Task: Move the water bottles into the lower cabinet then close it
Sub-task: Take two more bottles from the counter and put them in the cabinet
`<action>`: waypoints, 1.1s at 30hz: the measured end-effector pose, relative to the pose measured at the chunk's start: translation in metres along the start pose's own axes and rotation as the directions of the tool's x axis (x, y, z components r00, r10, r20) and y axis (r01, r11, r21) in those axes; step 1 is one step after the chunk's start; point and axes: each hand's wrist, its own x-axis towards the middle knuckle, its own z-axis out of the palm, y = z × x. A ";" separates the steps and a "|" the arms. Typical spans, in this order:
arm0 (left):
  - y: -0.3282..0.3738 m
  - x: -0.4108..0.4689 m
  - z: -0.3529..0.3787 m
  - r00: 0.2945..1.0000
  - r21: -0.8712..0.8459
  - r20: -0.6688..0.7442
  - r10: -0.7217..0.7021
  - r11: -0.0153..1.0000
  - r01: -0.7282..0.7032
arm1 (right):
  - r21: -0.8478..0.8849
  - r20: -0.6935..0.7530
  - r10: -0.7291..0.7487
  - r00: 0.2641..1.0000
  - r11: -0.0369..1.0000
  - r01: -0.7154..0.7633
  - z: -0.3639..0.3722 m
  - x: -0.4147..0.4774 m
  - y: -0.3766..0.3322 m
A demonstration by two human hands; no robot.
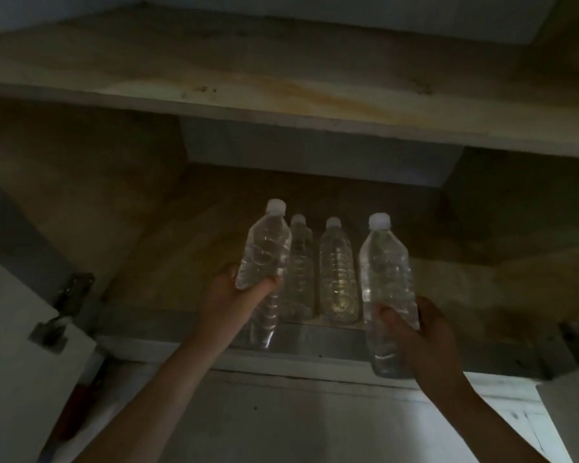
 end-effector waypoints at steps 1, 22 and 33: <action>-0.002 0.008 0.000 1.000 0.012 -0.010 0.005 1.000 -0.005 | -0.018 -0.022 -0.018 1.000 1.000 0.018 0.001 0.008 0.003; -0.026 0.040 0.022 0.993 0.332 -0.030 0.116 0.938 -0.099 | -0.291 0.029 -0.052 0.998 0.955 0.058 0.023 0.055 0.032; -0.076 0.014 0.013 0.984 -0.096 -0.019 0.178 0.979 -0.179 | -0.100 0.134 -0.204 0.970 0.971 0.218 0.003 0.023 0.052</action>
